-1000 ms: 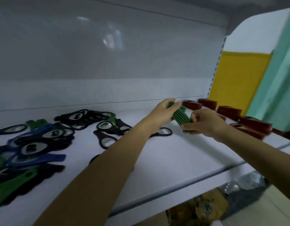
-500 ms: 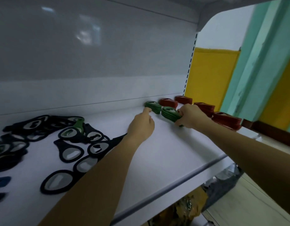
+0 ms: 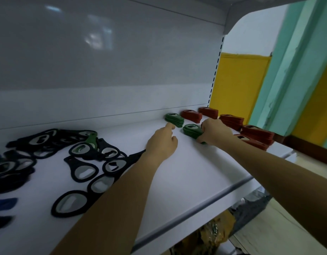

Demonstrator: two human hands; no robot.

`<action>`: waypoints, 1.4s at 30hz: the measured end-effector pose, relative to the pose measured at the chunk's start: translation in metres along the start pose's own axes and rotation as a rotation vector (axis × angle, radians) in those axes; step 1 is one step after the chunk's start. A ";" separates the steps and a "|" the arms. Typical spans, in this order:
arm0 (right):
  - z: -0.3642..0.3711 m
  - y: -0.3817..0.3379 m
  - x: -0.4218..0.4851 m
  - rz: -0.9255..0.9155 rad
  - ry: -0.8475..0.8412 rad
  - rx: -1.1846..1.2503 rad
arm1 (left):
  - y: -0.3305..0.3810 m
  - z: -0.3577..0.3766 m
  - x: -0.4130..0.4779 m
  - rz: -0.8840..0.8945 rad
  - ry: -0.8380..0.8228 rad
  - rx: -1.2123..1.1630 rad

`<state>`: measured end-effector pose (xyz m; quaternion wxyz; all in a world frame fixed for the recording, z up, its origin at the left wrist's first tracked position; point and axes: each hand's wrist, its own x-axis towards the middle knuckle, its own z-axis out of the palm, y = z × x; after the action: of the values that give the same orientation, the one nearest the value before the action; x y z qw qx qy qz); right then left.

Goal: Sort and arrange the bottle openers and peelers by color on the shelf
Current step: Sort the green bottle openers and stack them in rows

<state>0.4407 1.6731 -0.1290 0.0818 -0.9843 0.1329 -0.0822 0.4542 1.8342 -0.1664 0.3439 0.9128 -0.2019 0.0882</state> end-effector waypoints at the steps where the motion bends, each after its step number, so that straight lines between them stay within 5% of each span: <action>1: 0.000 0.000 -0.001 -0.004 0.007 0.003 | 0.000 0.000 0.000 0.000 -0.001 0.005; 31: 0.007 0.003 -0.012 -0.056 0.136 0.152 | 0.010 -0.005 -0.006 0.090 0.056 0.182; 36: 0.001 -0.014 -0.028 -0.370 0.478 0.192 | 0.021 -0.035 0.001 0.086 0.130 0.258; 42: 0.016 -0.083 -0.047 -0.715 0.117 0.338 | -0.035 -0.118 -0.009 -0.001 0.064 0.423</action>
<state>0.4196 1.7668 -0.1362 0.2009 -0.9349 -0.2290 -0.1822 0.4580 1.9391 -0.1013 0.1508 0.9615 -0.1673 0.1574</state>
